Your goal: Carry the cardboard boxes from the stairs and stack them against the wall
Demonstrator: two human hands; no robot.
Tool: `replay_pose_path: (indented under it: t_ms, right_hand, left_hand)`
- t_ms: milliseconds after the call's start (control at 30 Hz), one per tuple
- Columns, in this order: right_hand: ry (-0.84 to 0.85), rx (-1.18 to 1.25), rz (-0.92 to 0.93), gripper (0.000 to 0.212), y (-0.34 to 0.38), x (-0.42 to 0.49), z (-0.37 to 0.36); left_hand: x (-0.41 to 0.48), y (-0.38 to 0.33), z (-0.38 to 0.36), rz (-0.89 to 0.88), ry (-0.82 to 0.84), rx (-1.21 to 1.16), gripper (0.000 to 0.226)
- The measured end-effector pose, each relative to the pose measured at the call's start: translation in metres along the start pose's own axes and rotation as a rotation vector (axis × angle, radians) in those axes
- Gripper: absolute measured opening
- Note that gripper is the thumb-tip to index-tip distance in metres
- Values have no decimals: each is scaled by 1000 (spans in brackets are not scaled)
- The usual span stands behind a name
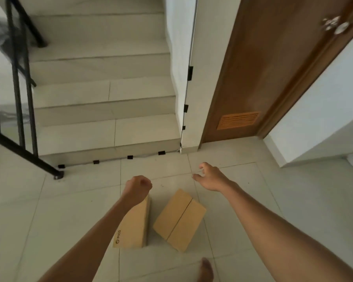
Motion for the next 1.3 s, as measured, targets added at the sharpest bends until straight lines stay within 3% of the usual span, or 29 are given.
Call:
replay_pose_path:
  t_ms: [233, 700, 833, 933, 1067, 1300]
  right_hand:
    - [99, 81, -19, 65, -88, 81, -52]
    - [190, -57, -56, 65, -316, 275, -290]
    - [196, -124, -101, 81, -362, 301, -332]
    - [253, -75, -153, 90, -383, 303, -359]
    - [226, -63, -211, 96, -390, 293, -369]
    - [168, 22, -422, 88, -389, 223, -315]
  left_hand:
    - [66, 55, -74, 234, 35, 17, 20]
    - [263, 283, -335, 624, 133, 11, 21]
    - [277, 334, -401, 871, 165, -277, 46]
    - [272, 353, -440, 1051, 282, -573, 47]
    - [269, 352, -455, 1063, 294, -783, 37]
    - [217, 323, -409, 941, 322, -605, 21]
Point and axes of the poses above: each hand's wrist, its own x-axis towards the middle knuckle, its own z-axis out of the back of the hand, y = z × x, the point moved 7 cm from there along x, towards the middle knuckle, and after that the axes turned 15 degrees about z, right-handed, at the moved point
